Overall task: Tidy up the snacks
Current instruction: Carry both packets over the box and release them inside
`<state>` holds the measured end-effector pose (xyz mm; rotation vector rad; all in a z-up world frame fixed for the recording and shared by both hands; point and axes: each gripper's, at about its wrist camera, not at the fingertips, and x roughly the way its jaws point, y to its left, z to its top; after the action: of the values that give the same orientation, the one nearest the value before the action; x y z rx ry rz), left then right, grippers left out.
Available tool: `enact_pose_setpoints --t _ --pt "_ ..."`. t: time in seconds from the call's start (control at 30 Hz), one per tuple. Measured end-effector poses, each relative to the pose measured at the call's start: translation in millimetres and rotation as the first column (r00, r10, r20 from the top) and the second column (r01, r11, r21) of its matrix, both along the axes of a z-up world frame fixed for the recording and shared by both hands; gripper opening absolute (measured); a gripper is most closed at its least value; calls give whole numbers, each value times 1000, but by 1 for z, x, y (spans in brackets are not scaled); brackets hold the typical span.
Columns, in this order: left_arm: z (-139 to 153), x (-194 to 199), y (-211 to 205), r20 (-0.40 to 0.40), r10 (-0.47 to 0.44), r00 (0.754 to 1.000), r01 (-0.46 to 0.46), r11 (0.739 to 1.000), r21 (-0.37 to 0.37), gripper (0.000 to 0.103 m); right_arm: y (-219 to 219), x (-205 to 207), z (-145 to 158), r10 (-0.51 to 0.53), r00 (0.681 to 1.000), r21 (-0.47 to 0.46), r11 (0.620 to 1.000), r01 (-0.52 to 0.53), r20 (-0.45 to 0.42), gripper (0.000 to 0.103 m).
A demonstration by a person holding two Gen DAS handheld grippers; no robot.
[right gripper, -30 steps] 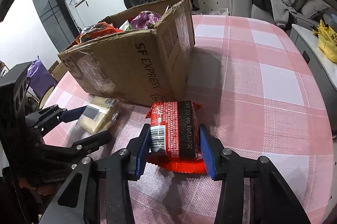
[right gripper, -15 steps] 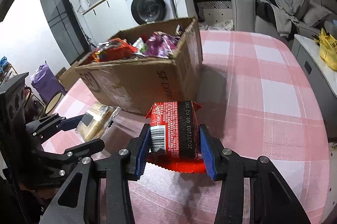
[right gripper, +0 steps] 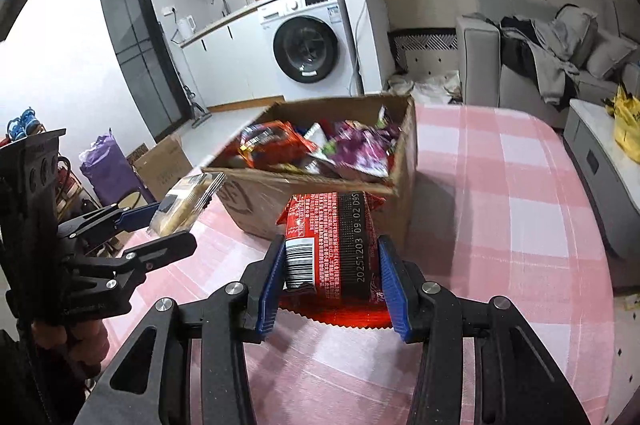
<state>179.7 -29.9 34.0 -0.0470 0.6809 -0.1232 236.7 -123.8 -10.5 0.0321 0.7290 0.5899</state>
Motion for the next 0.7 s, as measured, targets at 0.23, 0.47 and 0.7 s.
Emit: enact_pose_setpoints --t 0.23,0.47,0.7 --pt "27 -12 23 54 21 998 -20 1000 -8 60 8 -2 22 -16 999 13 1000 16 35 45" --pt "40 6 28 67 24 997 -23 999 -23 60 15 3 35 -33 999 17 999 32 41 45" --pt "47 23 37 77 22 997 -20 999 -31 60 19 11 45 -33 998 16 999 32 54 45"
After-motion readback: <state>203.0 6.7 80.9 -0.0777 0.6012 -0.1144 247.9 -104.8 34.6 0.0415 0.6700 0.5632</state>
